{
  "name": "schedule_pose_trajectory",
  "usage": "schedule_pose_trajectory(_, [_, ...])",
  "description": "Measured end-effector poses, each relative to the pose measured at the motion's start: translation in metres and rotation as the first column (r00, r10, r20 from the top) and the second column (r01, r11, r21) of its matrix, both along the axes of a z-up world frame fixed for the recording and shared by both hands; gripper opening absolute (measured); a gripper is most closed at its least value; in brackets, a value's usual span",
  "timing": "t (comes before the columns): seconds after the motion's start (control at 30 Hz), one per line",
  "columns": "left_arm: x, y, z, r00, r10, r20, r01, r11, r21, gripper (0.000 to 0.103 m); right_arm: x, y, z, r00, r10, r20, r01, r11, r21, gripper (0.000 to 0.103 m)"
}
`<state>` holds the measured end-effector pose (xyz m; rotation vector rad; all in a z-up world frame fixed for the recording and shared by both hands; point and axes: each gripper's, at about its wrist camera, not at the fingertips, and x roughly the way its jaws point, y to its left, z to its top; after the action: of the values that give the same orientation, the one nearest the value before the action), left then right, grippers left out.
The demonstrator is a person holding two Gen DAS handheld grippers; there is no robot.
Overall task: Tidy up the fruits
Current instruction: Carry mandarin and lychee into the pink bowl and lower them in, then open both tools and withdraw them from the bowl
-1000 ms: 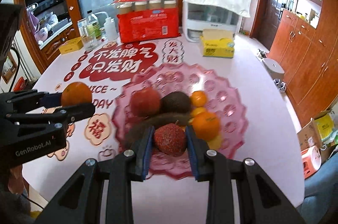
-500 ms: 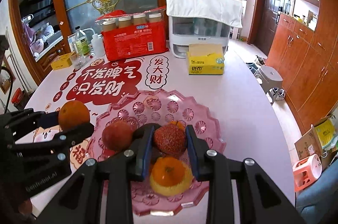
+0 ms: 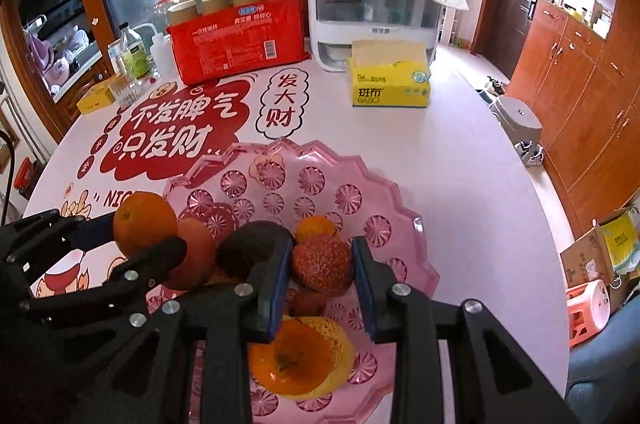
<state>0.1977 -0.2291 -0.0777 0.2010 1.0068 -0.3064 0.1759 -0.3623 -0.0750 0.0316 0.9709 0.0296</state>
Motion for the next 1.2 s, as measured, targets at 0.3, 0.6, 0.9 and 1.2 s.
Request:
schedule_pose_trajectory(0.3, [-0.007,0.008,0.003,0.997,0.025,0.069,-0.029,0.998,0.048,0.089,0.003,-0.007,-0.016,0.998,0.008,-0.065,-0.004,0.998,0.061,0.033])
schedule_pose_trajectory(0.6, [-0.009,0.020,0.003,0.997,0.065,0.042,-0.066,0.997,0.026,0.096,-0.001,-0.008,-0.015,0.999,0.001,-0.050,0.002,0.997,0.074,0.050])
schedule_pose_trajectory(0.9, [-0.018,0.027,0.008,0.996,0.082,0.037,-0.083,0.996,0.011,0.096,-0.009,-0.003,-0.009,0.999,0.011,-0.030,-0.008,0.997,0.081,0.050])
schedule_pose_trajectory(1.2, [-0.034,0.037,0.012,0.995,0.095,0.040,-0.095,0.995,0.004,0.096,-0.025,0.003,-0.008,1.000,0.003,-0.021,-0.001,0.995,0.104,0.052])
